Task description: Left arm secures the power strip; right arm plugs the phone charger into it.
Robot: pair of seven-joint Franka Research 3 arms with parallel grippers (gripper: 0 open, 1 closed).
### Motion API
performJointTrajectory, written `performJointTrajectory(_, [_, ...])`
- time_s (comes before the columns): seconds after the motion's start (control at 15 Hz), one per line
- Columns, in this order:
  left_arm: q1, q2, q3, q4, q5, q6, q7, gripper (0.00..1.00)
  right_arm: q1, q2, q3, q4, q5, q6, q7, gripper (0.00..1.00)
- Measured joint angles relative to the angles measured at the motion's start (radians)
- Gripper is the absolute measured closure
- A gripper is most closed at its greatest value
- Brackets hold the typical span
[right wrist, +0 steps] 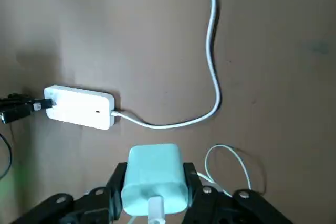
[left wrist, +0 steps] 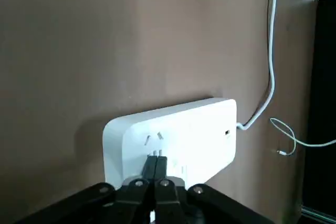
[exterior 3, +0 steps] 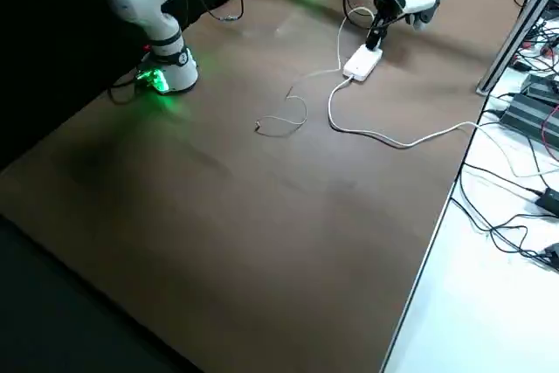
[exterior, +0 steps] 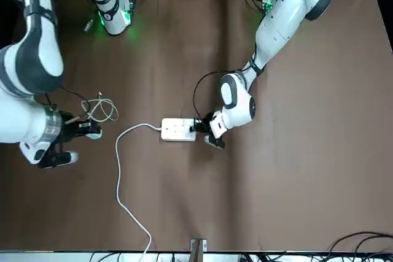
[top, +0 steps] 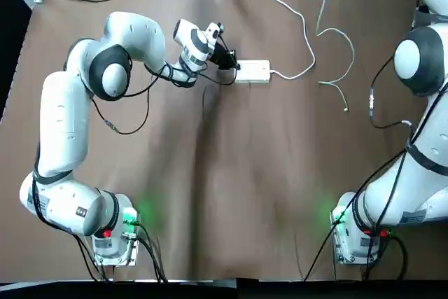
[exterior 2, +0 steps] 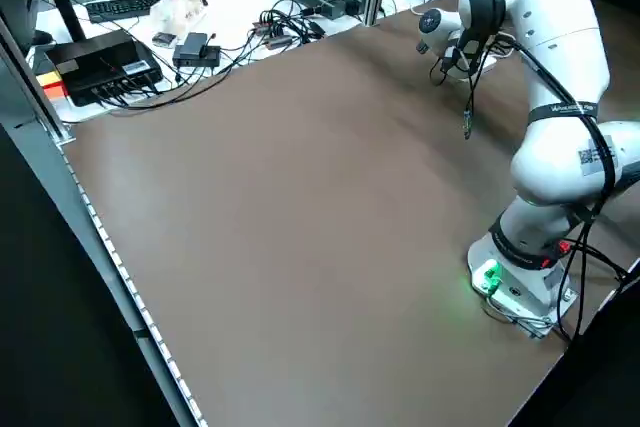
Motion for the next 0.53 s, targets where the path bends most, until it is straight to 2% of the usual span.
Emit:
performJointTrajectory(0.27, [0.0, 0.0, 0.0, 0.0, 0.0, 0.0, 0.0, 0.99, 0.054, 0.015, -0.001, -0.004, -0.001, 0.0, 0.143, 0.52])
performJointTrajectory(0.53, [0.0, 0.0, 0.0, 0.0, 0.0, 0.0, 0.0, 0.99, 0.109, 0.073, 0.0, -0.018, -0.001, -0.005, 0.263, 0.52])
